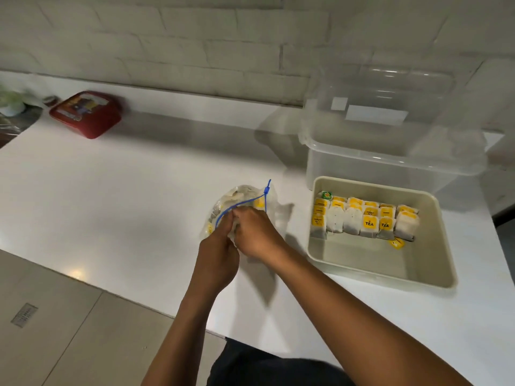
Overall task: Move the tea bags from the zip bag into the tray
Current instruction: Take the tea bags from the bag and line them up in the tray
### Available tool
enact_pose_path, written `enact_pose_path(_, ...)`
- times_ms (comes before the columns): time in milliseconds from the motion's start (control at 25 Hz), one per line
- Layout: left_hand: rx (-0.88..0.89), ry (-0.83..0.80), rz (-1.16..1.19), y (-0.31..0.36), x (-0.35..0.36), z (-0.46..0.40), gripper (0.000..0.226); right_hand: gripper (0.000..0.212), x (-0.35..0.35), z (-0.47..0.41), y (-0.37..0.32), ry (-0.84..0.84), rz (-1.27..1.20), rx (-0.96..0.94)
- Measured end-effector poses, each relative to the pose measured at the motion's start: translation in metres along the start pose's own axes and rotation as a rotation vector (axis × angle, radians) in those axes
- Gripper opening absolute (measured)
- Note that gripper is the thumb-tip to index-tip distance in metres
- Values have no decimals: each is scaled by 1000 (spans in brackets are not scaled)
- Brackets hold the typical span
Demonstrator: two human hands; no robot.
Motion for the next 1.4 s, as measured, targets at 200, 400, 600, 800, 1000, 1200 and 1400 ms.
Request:
enact_pose_path(200, 42, -300, 6, -7, 1, -18, 60, 12, 24, -24, 16, -25, 178, 131)
enact_pose_path(400, 13, -280, 84, -20, 5, -25, 59, 12, 27, -26, 13, 24, 208, 143)
enact_pose_path(600, 113, -261, 9, -17, -4, -27, 60, 13, 15, -25, 4, 75, 261, 185)
enact_pose_path(800, 181, -145, -64, -17, -11, -30, 51, 16, 10, -9, -11, 238, 293, 123)
enact_pose_path(1000, 148, -101, 18, -17, -19, -30, 43, 20, 8, 13, -6, 346, 116, 120)
enact_pose_path(1200, 70, -60, 136, -24, -12, -32, 23, 14, 0, 18, 4, 398, -96, 206)
enact_pose_path(1400, 103, 55, 37, -28, -10, -34, 7, 11, 2, 22, 8, 353, -171, 268)
Point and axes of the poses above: each hand's wrist, its own z-axis away from the middle knuckle, its own x-axis out of the palm, y = z × x, the point moved 1 cm from there along -z, towards the middle knuckle, and after that the axes turned 3 degrees about -z, right-handed, at the moved point
